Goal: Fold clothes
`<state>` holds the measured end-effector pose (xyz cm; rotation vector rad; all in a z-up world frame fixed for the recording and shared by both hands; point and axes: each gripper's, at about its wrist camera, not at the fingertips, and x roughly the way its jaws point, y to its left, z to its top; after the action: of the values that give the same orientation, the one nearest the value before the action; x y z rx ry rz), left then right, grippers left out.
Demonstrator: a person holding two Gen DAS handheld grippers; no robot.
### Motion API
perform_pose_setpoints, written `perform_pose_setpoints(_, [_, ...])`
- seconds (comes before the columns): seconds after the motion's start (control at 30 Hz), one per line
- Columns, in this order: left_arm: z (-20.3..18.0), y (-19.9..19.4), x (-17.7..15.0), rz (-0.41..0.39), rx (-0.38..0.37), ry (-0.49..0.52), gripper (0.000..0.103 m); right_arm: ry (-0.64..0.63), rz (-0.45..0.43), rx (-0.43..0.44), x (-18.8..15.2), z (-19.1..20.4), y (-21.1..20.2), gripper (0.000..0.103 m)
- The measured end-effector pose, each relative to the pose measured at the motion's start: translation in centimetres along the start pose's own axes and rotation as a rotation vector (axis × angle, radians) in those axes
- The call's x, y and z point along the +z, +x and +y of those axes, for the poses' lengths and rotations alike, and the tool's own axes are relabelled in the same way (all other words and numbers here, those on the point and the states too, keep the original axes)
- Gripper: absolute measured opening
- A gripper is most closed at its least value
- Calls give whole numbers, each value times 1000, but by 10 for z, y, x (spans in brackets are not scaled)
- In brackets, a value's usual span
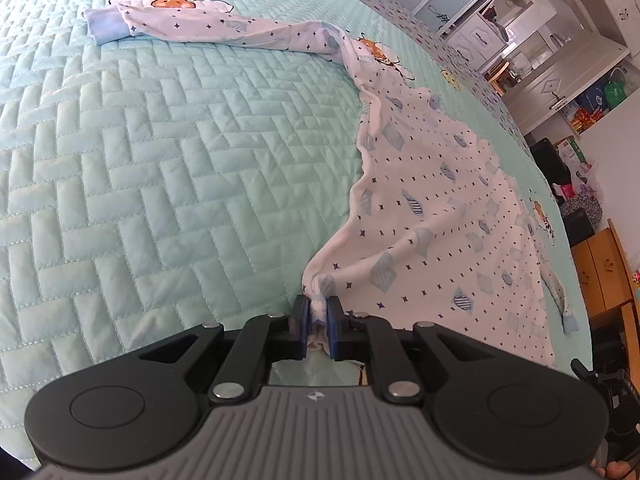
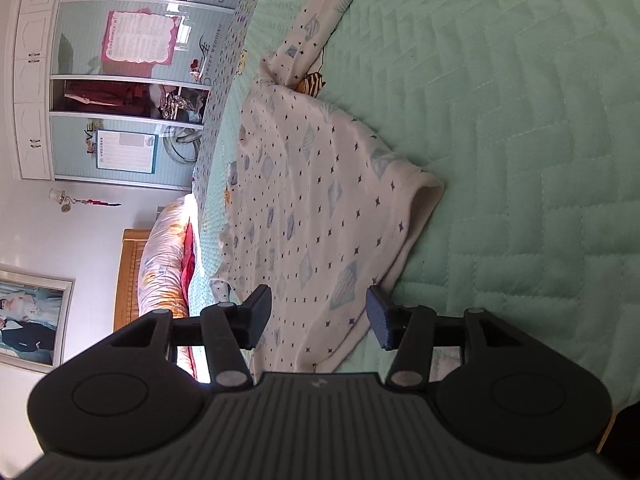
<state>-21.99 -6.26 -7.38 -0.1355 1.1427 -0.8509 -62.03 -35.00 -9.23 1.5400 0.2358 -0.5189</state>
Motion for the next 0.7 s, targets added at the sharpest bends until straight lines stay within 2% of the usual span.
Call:
perform_pose_setpoints(0.47, [-2,2,1,7,14,1,11,46,-43,-96,8,0,11,54])
perform_pose_setpoints(0.7, [-3,3,1,8,15,0,11,17,-72,-53,5,4,18,55])
